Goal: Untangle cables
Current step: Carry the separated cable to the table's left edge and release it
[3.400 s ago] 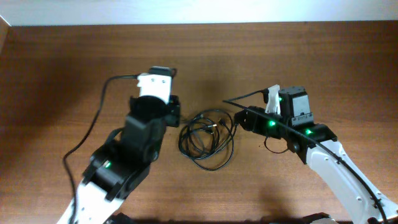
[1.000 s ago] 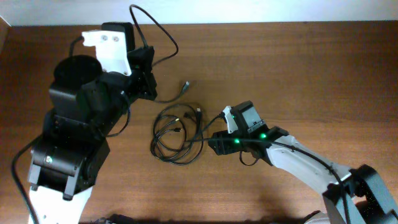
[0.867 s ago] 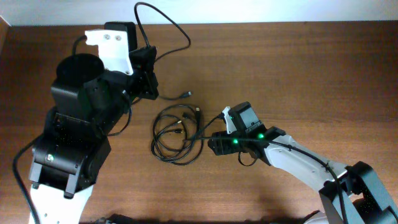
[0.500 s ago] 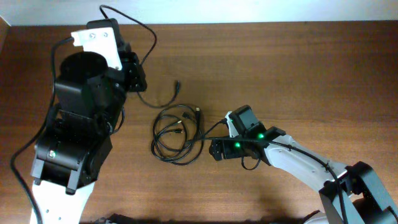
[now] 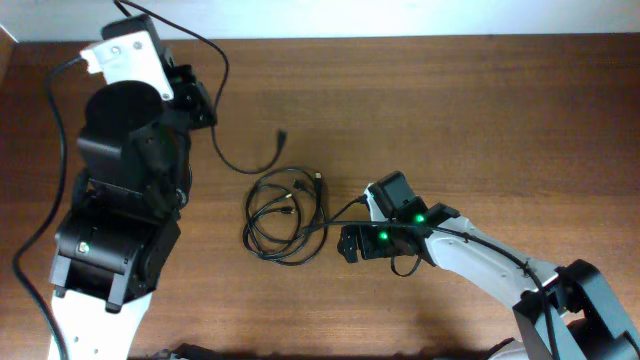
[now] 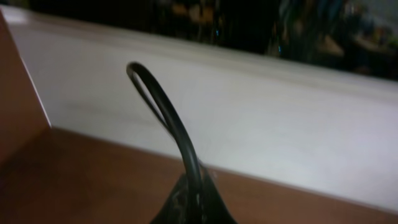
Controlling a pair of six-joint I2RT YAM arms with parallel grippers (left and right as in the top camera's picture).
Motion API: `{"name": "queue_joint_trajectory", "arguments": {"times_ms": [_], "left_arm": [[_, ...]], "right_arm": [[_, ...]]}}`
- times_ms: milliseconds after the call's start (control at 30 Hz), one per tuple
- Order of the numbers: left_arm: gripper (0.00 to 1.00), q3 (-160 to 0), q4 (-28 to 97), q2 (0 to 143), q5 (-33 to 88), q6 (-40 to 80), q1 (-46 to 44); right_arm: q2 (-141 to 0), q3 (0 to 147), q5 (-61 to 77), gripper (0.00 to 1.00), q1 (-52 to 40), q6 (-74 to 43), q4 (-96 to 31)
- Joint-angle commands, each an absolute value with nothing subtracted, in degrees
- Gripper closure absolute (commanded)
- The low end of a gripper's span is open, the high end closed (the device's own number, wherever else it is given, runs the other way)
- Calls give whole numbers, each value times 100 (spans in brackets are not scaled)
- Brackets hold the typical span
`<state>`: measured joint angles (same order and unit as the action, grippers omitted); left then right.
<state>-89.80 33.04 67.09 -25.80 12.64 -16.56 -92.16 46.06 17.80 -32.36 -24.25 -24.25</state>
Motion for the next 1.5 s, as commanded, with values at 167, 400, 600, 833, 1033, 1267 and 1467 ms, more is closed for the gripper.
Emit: {"name": "queue_joint_trajectory", "arguments": {"times_ms": [167, 400, 600, 833, 1033, 1267, 1467], "left_arm": [[100, -9048, 714, 7328, -4318, 508, -1352], [100, -9050, -598, 8311, -4292, 425, -3], [100, -9050, 1111, 10033, -2912, 1693, 1448], [100, -9048, 1984, 12040, -1559, 1887, 2187], [100, -9393, 1944, 12149, -1732, 1883, 2329], [100, -11019, 1476, 12147, -1529, -292, 2486], [91, -10986, 2143, 12560, -1426, -1247, 2412]], "right_arm": [[-9238, 4617, 1726, 1, -3260, -2447, -2425], [-9238, 4617, 1726, 1, -3260, -2447, -2425], [-9238, 4617, 1726, 1, -3260, -2447, -2425], [-9238, 4617, 1726, 2, -3260, -2447, -2425], [-9238, 4617, 1726, 1, -3260, -2447, -2425], [-9238, 4617, 1728, 2, -3260, -2447, -2425], [-9238, 4617, 1726, 1, -3260, -2447, -2425]]}}
